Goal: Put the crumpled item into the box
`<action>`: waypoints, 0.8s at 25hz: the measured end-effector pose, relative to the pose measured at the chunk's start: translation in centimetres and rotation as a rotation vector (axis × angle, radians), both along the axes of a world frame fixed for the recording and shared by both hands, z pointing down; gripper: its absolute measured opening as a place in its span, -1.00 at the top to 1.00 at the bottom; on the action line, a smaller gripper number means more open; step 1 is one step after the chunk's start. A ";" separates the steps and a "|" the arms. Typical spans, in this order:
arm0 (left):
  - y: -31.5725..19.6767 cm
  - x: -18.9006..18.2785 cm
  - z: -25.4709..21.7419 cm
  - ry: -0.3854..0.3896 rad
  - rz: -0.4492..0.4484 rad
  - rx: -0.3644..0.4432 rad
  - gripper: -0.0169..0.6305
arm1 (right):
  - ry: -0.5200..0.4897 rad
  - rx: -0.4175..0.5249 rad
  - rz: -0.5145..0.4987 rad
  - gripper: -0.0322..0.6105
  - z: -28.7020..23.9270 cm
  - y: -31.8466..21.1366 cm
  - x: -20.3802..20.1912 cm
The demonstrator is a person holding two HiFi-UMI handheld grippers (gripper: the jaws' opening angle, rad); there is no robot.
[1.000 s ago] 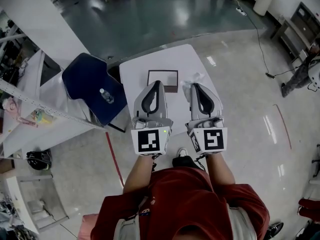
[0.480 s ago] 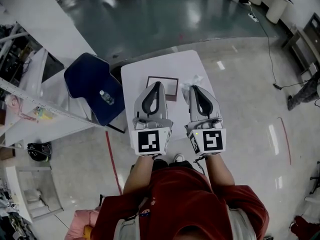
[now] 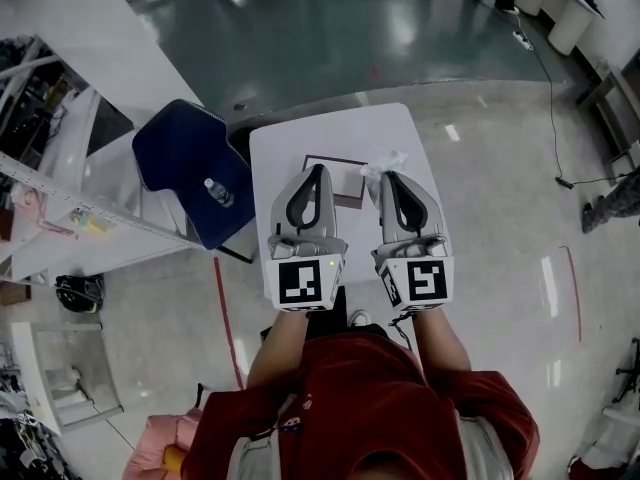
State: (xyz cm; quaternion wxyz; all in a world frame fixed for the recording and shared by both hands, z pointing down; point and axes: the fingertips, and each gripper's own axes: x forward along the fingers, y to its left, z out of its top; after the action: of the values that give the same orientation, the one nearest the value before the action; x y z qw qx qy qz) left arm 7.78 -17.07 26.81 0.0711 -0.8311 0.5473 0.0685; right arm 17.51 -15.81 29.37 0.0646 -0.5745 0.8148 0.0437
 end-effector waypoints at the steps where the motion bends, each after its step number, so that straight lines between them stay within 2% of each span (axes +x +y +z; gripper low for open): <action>1: -0.5 -0.3 0.1 0.004 -0.002 0.003 0.94 | 0.001 0.002 -0.001 0.89 0.1 -0.5 -0.3; 7: -4.0 -1.7 0.6 0.015 -0.012 0.006 0.94 | 0.034 0.001 -0.019 0.89 0.5 -4.0 -2.0; 11: -6.7 -2.8 1.2 -0.008 -0.025 -0.008 0.94 | 0.038 -0.006 -0.033 0.89 0.7 -7.0 -3.1; 16: -9.5 -4.7 1.5 0.021 -0.046 0.002 0.94 | 0.048 -0.034 -0.048 0.89 1.7 -10.2 -4.9; 20: -11.6 -5.6 2.8 0.034 -0.057 -0.020 0.94 | 0.052 -0.068 -0.058 0.89 3.2 -12.4 -5.8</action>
State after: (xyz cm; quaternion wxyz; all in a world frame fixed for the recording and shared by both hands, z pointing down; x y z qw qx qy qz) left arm 2.18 -28.64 29.59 0.0555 -0.8145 0.5726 0.0753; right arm 11.73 -28.20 32.58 0.0253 -0.5512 0.8335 0.0292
